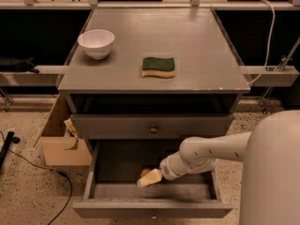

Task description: Pick orange from middle drawer and place on counter

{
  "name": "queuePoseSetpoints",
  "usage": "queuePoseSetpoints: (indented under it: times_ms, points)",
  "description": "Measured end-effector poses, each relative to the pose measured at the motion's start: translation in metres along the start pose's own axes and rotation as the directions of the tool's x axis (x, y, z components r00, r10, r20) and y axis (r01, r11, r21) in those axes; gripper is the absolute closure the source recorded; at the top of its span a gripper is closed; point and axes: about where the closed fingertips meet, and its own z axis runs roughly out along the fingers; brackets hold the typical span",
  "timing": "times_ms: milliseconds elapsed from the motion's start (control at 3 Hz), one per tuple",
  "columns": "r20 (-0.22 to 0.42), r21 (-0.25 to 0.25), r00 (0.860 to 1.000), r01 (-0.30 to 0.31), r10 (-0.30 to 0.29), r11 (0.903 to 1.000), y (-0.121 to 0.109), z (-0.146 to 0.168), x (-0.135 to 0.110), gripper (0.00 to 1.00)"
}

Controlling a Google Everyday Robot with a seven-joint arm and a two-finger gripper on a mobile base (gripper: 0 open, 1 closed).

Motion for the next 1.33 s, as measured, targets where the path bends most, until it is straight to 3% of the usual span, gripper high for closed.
queuePoseSetpoints:
  times_ms: [333,667,1000,1333]
  points:
    - [0.001,0.006,1.0,0.002,-0.002,1.0,0.001,0.0,-0.001,0.0]
    - [-0.02,0.038,0.999,-0.046,0.046,0.9982,-0.014,0.015,0.027,0.0]
    - [0.006,0.079,0.997,-0.074,0.074,0.9941,-0.031,0.029,0.042,0.0]
    - [0.017,0.089,0.997,-0.075,0.074,0.9932,-0.034,0.03,0.041,0.0]
